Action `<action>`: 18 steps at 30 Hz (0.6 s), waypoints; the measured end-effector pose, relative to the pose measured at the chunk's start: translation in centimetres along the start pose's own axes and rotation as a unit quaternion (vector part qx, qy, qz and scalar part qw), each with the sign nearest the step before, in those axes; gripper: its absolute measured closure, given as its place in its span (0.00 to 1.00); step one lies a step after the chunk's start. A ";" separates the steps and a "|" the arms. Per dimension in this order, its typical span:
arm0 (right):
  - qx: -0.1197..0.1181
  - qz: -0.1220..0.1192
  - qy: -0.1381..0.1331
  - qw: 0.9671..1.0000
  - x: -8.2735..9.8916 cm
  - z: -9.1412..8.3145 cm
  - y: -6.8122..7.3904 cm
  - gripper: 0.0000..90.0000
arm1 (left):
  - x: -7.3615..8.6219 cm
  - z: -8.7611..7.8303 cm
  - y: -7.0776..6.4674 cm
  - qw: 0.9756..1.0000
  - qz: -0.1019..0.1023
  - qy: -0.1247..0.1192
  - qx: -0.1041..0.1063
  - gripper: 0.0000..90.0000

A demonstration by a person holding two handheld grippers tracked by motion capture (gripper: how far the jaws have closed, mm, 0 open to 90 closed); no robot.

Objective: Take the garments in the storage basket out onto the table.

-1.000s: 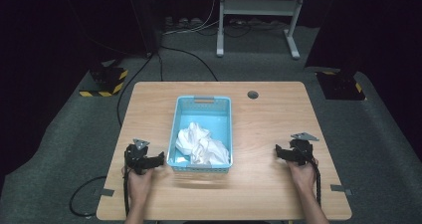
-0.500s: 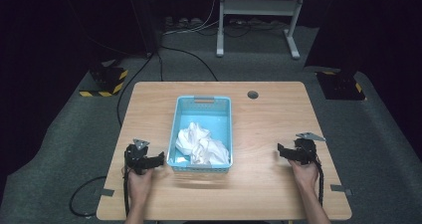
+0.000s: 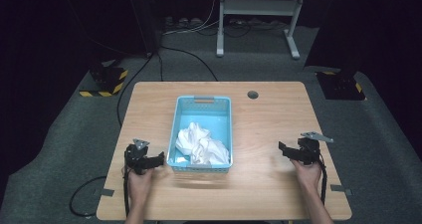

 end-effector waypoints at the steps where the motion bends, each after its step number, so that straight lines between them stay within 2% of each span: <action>1: -0.001 0.000 -0.003 1.000 -0.1 -0.1 0.1 0.13 | 0.0 0.0 0.0 1.000 0.000 0.000 0.000 0.07; 18: -0.010 -0.009 -0.032 0.999 -1.5 -1.1 1.1 0.12 | 0.0 0.0 0.0 1.000 0.000 0.000 0.000 0.07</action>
Point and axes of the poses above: each handheld gripper's, and its own axes: z roughly forward along the jaws, x roughly out of its underside, y roughly to its left, the point moved 3 cm from there along z, roughly forward along the jaws, and after that the axes turned 9 degrees about -z, right-handed, at the moved point
